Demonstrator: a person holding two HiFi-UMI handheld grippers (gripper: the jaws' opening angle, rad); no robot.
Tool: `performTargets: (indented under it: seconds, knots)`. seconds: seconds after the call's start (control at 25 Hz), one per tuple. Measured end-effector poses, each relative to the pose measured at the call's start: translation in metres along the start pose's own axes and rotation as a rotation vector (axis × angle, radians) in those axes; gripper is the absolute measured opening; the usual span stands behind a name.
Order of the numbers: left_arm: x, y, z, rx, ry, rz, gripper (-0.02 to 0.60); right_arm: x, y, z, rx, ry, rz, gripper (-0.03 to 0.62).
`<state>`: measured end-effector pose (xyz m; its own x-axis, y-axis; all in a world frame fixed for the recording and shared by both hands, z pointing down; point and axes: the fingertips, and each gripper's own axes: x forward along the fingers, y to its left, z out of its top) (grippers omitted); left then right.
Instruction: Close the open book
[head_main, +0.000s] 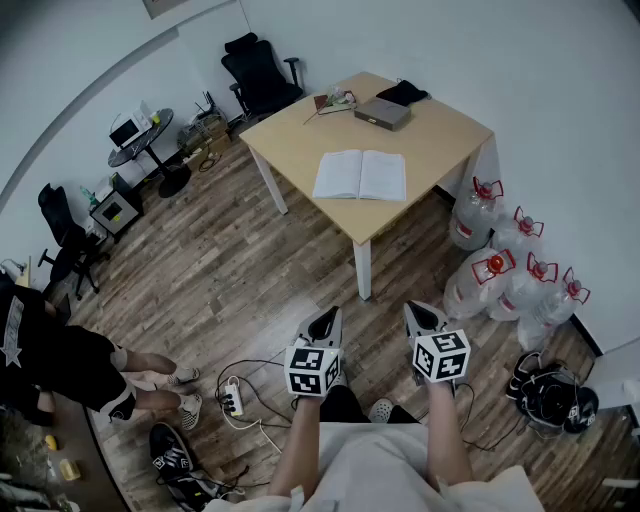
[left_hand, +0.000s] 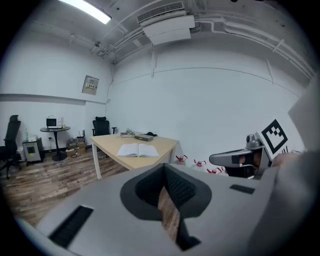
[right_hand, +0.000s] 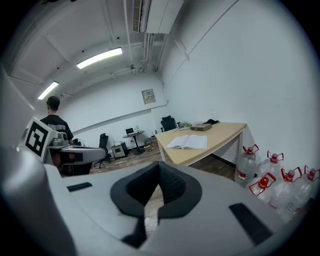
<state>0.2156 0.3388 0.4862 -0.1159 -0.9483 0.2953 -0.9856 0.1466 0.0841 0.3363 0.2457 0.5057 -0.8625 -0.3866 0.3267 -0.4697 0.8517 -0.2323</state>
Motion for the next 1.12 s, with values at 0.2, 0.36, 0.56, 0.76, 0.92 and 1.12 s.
performTargets:
  seconds: [0.2, 0.36, 0.56, 0.76, 0.92, 1.12]
  knots:
    - [-0.003, -0.005, 0.000, 0.010, 0.010, -0.004, 0.021, -0.004, 0.001, 0.000, -0.003, 0.001, 0.005, 0.006]
    - [-0.007, -0.002, 0.001, 0.002, 0.009, -0.003, 0.020, -0.006, 0.001, 0.003, 0.014, -0.020, 0.008, 0.006]
    - [-0.013, 0.005, 0.002, -0.004, 0.006, 0.016, 0.021, -0.008, 0.006, 0.010, 0.056, -0.063, 0.046, 0.008]
    - [-0.023, 0.013, -0.003, -0.001, -0.011, 0.069, 0.025, -0.012, 0.011, 0.010, 0.043, -0.102, 0.043, 0.009]
    - [-0.029, 0.017, -0.008, -0.018, -0.012, 0.094, 0.088, -0.014, 0.018, 0.006, 0.048, -0.102, 0.086, 0.098]
    - [-0.039, 0.016, -0.017, -0.038, -0.010, 0.094, 0.145, -0.017, 0.018, 0.000, 0.040, -0.089, 0.102, 0.162]
